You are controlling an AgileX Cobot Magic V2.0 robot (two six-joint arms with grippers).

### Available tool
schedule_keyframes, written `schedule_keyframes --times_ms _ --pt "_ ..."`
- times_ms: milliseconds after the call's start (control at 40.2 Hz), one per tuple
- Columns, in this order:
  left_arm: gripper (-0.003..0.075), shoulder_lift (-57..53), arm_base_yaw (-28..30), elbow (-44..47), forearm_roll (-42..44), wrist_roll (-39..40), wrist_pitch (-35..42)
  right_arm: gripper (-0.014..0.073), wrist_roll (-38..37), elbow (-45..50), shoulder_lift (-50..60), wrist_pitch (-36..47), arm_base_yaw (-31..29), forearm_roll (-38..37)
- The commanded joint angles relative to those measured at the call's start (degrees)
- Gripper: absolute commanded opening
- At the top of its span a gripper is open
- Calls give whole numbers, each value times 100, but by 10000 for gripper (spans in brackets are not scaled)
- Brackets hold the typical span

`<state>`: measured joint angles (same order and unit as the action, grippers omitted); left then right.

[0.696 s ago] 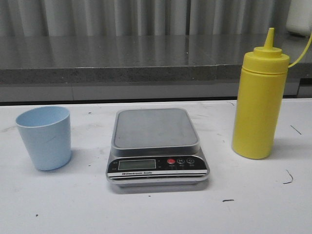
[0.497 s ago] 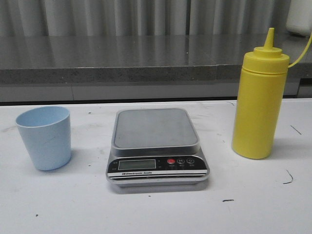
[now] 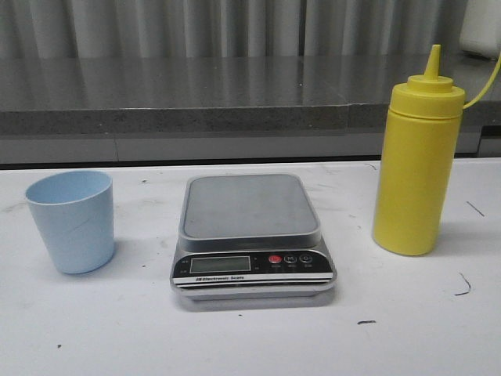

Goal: Pour seasoning into cup on scale with both arms
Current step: 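Move the left gripper toward the light blue cup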

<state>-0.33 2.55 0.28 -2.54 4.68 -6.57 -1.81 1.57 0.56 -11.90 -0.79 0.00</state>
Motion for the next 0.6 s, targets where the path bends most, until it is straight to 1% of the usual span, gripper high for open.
schedule_keyframes --times_ms 0,224,373,497,571 --pt "-20 -97 3 131 -42 53 490 -61 -7 -35 83 455 -22 -65" --pt "-20 -97 3 131 -42 53 490 -61 -12 -35 83 535 -22 -65" --pt "-20 -97 3 131 -42 53 553 -61 -12 -40 83 821 -22 -65" --pt "-20 -97 3 131 -157 53 980 -61 -12 -46 83 1229 -22 -65" --pt "-20 -97 3 131 -257 53 1540 -61 -12 -153 83 1286 -22 -65"
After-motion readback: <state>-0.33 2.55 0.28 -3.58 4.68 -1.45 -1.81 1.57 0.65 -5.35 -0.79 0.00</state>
